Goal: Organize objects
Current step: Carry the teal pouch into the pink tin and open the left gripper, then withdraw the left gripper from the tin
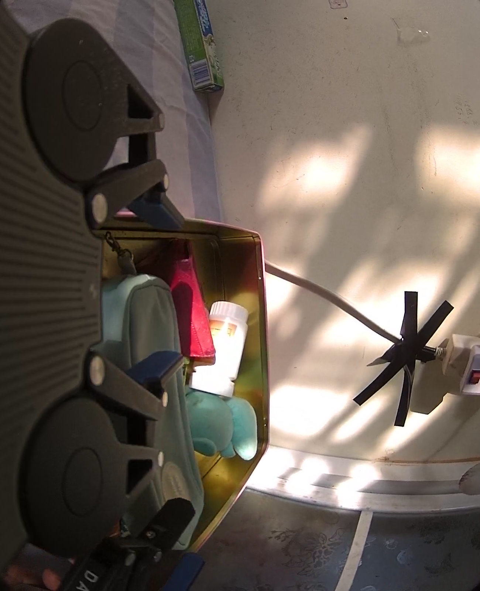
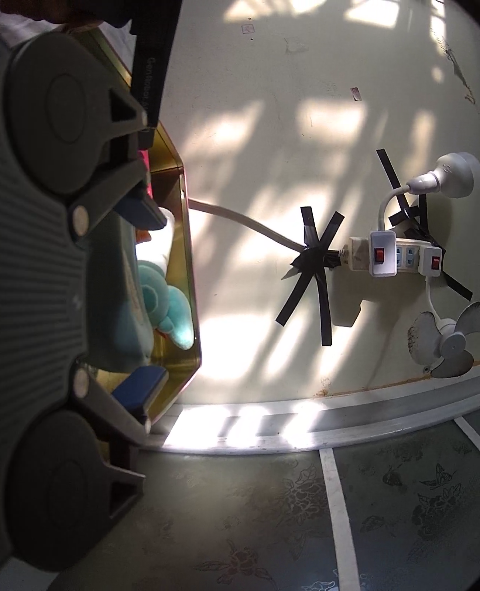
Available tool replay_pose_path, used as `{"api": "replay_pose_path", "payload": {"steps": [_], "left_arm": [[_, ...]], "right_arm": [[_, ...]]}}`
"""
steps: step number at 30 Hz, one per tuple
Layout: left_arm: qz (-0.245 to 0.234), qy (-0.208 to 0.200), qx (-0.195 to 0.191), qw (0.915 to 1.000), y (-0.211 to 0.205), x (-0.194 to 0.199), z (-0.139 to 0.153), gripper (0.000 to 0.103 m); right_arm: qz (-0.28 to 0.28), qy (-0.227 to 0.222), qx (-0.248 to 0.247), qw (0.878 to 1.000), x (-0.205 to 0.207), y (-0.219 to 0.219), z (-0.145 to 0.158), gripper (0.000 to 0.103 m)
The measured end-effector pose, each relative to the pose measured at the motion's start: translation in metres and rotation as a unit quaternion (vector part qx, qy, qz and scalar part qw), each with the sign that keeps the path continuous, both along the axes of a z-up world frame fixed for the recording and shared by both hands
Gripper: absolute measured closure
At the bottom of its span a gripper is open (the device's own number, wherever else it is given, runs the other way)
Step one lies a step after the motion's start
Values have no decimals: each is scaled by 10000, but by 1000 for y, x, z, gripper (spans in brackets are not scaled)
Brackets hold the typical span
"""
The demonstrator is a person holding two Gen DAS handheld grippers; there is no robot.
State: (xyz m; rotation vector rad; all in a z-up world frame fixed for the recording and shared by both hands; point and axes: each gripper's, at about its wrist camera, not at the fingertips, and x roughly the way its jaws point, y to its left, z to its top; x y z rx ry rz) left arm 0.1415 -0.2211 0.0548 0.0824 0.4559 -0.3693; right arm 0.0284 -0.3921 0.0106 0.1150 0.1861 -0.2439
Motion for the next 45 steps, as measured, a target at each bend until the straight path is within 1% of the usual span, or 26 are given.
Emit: {"api": "replay_pose_path", "payload": {"steps": [5, 9, 17, 20, 23, 27, 32, 35, 38, 42, 45], "left_arm": [[-24, -47, 42, 10000, -2, -2, 0, 28], [-30, -38, 23, 10000, -2, -2, 0, 27], [-82, -92, -28, 9999, -2, -11, 5, 25], [-124, -122, -142, 9997, 1, -19, 9, 24], [-171, -181, -205, 9995, 3, -28, 12, 22], [-210, -262, -114, 9994, 1, -36, 12, 21], [-161, -174, -268, 9994, 11, -45, 11, 21], [-145, -141, -335, 9992, 20, -51, 11, 21], [-155, -160, -402, 9989, 33, -63, 12, 19], [-153, -182, -396, 9989, 57, -78, 11, 19], [-46, -219, -295, 9993, 81, -87, 6, 18]], "right_arm": [[23, 88, -247, 9997, 3, 9, -3, 15], [18, 126, -353, 9993, 5, 13, -5, 14], [12, 21, -264, 9996, 2, 11, -5, 14], [7, -3, -235, 9997, 0, 9, -5, 14], [12, -97, -153, 9998, -4, 7, -3, 14], [-5, -92, -69, 9999, -4, 3, -2, 14], [-81, -170, 152, 9997, -9, -7, -2, 14], [-123, -182, 405, 9989, -10, -17, -3, 14], [-185, -175, 647, 9976, -10, -26, -5, 14], [-317, -151, 888, 9954, -10, -35, -8, 15], [-339, -147, 885, 9954, -10, -34, -10, 15]]}}
